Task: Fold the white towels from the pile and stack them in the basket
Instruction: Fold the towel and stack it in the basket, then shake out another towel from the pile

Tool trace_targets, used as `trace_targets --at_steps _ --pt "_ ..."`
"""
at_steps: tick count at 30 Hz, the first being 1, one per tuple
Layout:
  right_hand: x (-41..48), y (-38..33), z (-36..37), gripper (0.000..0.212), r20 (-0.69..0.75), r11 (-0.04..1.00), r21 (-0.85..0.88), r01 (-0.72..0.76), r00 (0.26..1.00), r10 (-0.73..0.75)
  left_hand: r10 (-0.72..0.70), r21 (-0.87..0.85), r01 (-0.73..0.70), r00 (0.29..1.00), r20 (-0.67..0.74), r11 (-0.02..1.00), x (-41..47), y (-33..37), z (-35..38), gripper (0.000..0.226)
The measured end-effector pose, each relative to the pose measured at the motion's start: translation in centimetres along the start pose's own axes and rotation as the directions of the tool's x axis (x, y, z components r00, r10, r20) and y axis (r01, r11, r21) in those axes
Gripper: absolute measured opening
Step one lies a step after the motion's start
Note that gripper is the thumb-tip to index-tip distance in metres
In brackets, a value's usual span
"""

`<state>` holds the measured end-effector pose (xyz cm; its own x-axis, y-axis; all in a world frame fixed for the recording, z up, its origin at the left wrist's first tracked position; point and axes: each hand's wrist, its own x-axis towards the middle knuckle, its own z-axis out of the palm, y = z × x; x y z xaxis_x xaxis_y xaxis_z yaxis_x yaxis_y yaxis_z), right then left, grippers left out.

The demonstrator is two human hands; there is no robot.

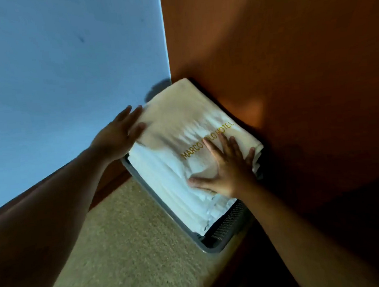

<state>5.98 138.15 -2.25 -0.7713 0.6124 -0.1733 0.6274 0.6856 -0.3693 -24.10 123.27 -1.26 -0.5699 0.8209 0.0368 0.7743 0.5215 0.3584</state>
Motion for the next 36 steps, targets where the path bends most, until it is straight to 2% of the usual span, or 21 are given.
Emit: trace_targets --at_steps 3,5,7,9,11,13,16,19,22,24,25,27,28,31,34,36 --pt "-0.2 -1.3 -2.3 0.121 0.115 0.996 -0.077 -0.05 0.992 0.059 -0.096 -0.013 0.096 0.994 -0.051 0.995 -8.8 -2.7 1.1 0.068" --pt "-0.8 -3.5 -3.0 0.108 0.029 0.996 -0.093 -0.017 0.999 0.02 -0.175 -0.031 0.174 0.984 -0.037 0.984 -15.8 -4.4 1.8 0.069" --pt "-2.5 -7.7 -1.5 0.09 -0.111 0.985 -0.105 0.139 0.982 -0.15 -0.299 -0.064 0.298 0.954 -0.004 0.952 -24.2 -6.9 2.6 0.066" --pt "-5.3 -13.2 1.7 0.083 -0.164 0.938 -0.126 0.324 0.926 -0.341 -0.437 -0.123 0.436 0.899 0.026 0.891 -33.3 -9.9 3.3 0.064" --pt "-8.9 -19.1 6.2 0.077 -0.067 0.89 -0.1 0.444 0.89 -0.451 -0.526 -0.2 0.517 0.851 0.01 0.832 -42.8 -13.1 4.0 0.061" --pt "-13.3 -25.2 11.7 0.07 0.089 0.845 -0.01 0.534 0.842 -0.531 -0.624 -0.245 0.602 0.781 -0.02 0.76 -53.0 -16.1 4.0 0.05" --pt "-21.9 -34.5 21.0 0.064 0.328 0.758 0.02 0.652 0.712 -0.621 -0.79 -0.321 0.731 0.602 -0.116 0.603 -69.2 -20.0 3.7 0.048" --pt "-30.6 -42.7 30.8 0.061 0.523 0.716 0.073 0.694 0.585 -0.62 -0.893 -0.354 0.822 0.431 -0.127 0.447 -83.0 -23.9 3.6 0.047" --pt "-39.0 -50.8 41.0 0.067 0.656 0.753 0.132 0.645 0.513 -0.554 -0.945 -0.38 0.865 0.287 -0.159 0.327 -94.9 -28.0 3.8 0.034" --pt "-43.6 -55.4 46.9 0.081 0.702 0.832 0.141 0.537 0.538 -0.467 -0.967 -0.386 0.887 0.215 -0.135 0.252 -100.7 -29.1 3.8 0.032" --pt "-45.2 -57.2 49.1 0.086 0.714 0.888 0.142 0.438 0.576 -0.398 -0.972 -0.39 0.891 0.2 -0.125 0.233 -102.5 -29.2 3.8 0.032" --pt "-47.8 -60.2 53.4 0.086 0.72 0.958 0.173 0.23 0.634 -0.282 -0.971 -0.397 0.886 0.213 -0.112 0.24 -106.1 -29.0 4.1 0.033" --pt "-48.2 -61.2 55.3 0.082 0.691 0.968 0.182 0.175 0.677 -0.252 -0.971 -0.413 0.879 0.216 -0.1 0.238 -107.5 -28.8 4.3 0.035" --pt "-49.3 -63.0 59.0 0.077 0.628 0.986 0.102 0.132 0.76 -0.167 -0.97 -0.459 0.857 0.24 -0.046 0.234 -110.7 -27.6 4.9 0.038" --pt "-51.2 -64.5 58.5 0.048 0.571 0.97 0.219 0.104 0.792 -0.214 -0.971 -0.512 0.827 0.228 -0.074 0.233 -112.7 -27.0 5.3 0.033" --pt "-52.9 -64.6 56.5 0.035 0.492 0.896 0.409 0.172 0.786 -0.375 -0.97 -0.546 0.803 0.225 -0.096 0.24 -113.0 -26.6 5.5 0.033"
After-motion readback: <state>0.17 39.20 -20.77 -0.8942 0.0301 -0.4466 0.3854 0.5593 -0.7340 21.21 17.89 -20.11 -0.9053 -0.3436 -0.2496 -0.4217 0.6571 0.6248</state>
